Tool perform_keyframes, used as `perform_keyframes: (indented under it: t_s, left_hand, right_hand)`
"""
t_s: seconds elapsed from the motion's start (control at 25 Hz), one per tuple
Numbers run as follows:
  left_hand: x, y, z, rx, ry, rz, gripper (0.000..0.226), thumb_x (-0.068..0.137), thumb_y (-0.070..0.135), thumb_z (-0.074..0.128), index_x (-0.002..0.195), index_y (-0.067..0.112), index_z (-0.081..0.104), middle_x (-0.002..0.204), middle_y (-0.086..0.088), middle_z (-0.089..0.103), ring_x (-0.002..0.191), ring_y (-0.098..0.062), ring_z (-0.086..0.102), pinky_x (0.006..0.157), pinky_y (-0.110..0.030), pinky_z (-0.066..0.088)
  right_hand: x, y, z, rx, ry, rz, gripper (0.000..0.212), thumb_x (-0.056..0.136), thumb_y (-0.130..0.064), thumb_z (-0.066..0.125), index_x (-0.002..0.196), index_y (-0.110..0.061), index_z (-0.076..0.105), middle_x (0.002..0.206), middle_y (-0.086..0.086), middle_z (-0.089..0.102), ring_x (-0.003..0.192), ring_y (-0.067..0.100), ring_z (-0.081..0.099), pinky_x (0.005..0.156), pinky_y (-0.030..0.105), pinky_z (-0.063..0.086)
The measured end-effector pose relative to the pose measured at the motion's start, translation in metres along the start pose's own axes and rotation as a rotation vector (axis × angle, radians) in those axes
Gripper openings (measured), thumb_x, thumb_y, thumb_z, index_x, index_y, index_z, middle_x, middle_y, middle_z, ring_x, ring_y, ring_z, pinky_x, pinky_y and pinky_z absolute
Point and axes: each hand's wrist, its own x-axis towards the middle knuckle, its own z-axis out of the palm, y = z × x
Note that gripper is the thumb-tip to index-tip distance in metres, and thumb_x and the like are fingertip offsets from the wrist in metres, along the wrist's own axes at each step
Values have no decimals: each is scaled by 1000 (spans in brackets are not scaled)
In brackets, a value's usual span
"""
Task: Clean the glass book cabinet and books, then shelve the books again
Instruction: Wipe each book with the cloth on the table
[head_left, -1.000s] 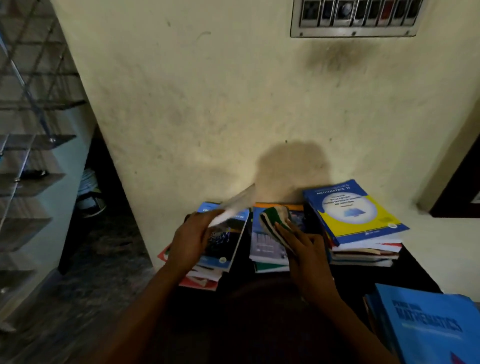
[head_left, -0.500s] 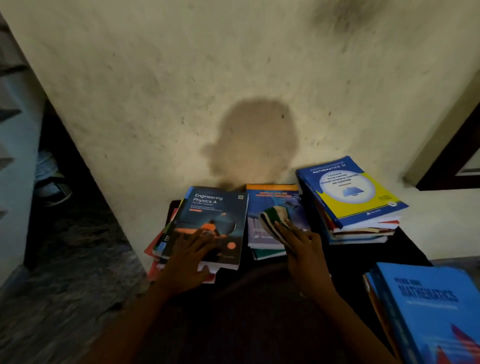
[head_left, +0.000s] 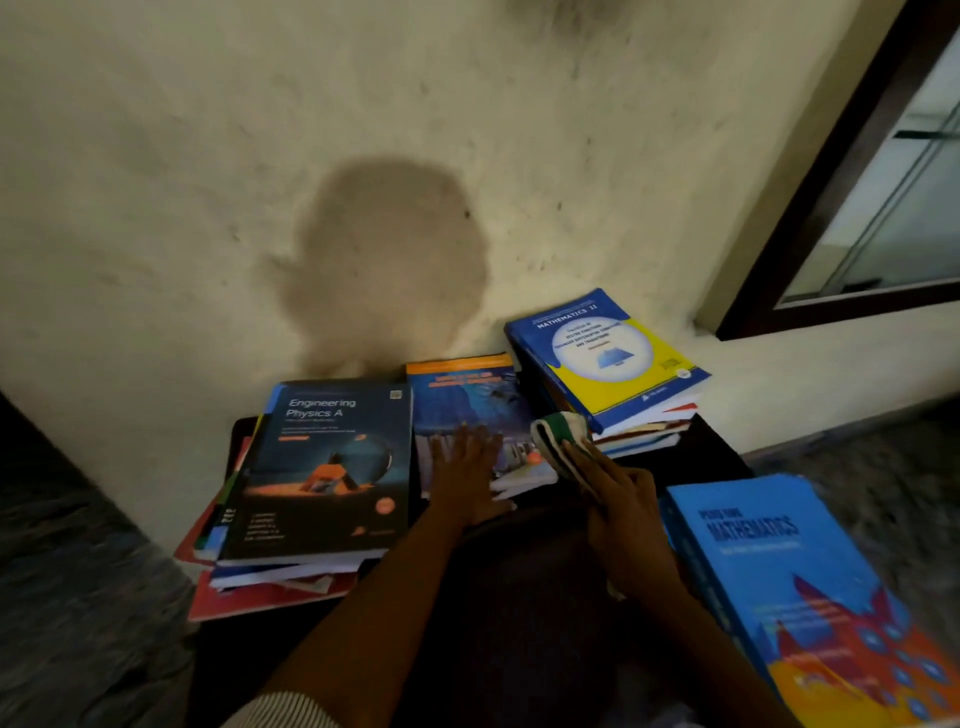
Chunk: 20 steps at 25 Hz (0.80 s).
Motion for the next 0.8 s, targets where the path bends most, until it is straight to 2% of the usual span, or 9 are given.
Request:
perform_keyframes:
  t_s: [0.08, 0.16, 0.24, 0.4, 0.48, 0.56, 0.64, 0.72, 0.8]
  left_hand:
    - [-2, 8, 17, 46, 26, -7, 112, 37, 64, 84, 132, 14, 52, 134, -15, 54, 121, -40, 51, 110, -57, 9]
    - [-1, 13, 27, -7, 73, -41, 98, 29, 51, 91, 118, 20, 66, 121, -9, 65, 109, -34, 62, 98, -58, 38]
    - [-11, 21, 22, -65, 115, -60, 88, 30, 41, 93, 113, 21, 69, 116, -7, 67, 105, -33, 64, 85, -56, 48]
    - [-63, 49, 23, -91, 211, -55, 78, 34, 30, 95, 108, 21, 71, 114, -7, 68, 103, -33, 65, 83, -57, 48]
    - [-91, 53, 36, -61, 330, 0, 72, 40, 23, 94, 108, 24, 70, 117, -3, 67, 105, -30, 65, 96, -56, 40]
    - [-125, 50, 52, -33, 474, 72, 62, 63, 20, 80, 120, 29, 60, 142, 4, 47, 122, -28, 53, 108, -53, 18]
    - [-159, 45, 68, 12, 551, 89, 48, 81, 27, 51, 129, 33, 45, 157, 8, 15, 143, -24, 20, 110, -53, 8]
    - [-195, 52, 78, -38, 562, -50, 49, 84, 32, 45, 132, 33, 42, 154, -4, 23, 144, -28, 8, 111, -53, 9]
    - [-223, 71, 81, -258, 580, -344, 63, 80, 30, 63, 138, 25, 40, 148, -19, 28, 139, -36, 18, 113, -46, 13]
  right_hand:
    - [-5, 11, -2, -12, -6, 40, 58, 77, 0, 48, 131, -22, 52, 132, 8, 55, 92, 34, 49, 82, 34, 35]
    - [-9, 16, -6, -7, -33, 65, 58, 78, 4, 51, 131, -21, 52, 133, 8, 54, 96, 35, 49, 83, 34, 34]
    - [-13, 19, -5, -10, -44, 46, 56, 80, 2, 51, 131, -20, 52, 133, 8, 54, 97, 35, 49, 82, 32, 32]
    - [-20, 25, -2, 35, -142, 9, 54, 84, -2, 45, 133, -24, 49, 139, 1, 49, 100, 31, 47, 85, 23, 27]
    - [-22, 27, -4, 48, -165, -19, 54, 80, -5, 45, 130, -21, 54, 135, 5, 52, 95, 33, 50, 85, 26, 31]
    - [-25, 29, -6, 68, -186, -45, 54, 77, -4, 44, 127, -19, 56, 133, 8, 55, 97, 30, 48, 86, 27, 32]
    - [-29, 30, -9, 78, -228, -58, 56, 77, -7, 39, 129, -22, 54, 136, 5, 52, 101, 28, 46, 86, 23, 26]
    - [-35, 35, -7, 87, -289, -75, 59, 78, -14, 33, 134, -27, 49, 141, 0, 46, 103, 29, 44, 82, 17, 21]
    - [-44, 40, -1, 128, -336, -78, 59, 80, -15, 31, 135, -27, 47, 142, 0, 44, 102, 28, 41, 81, 18, 20]
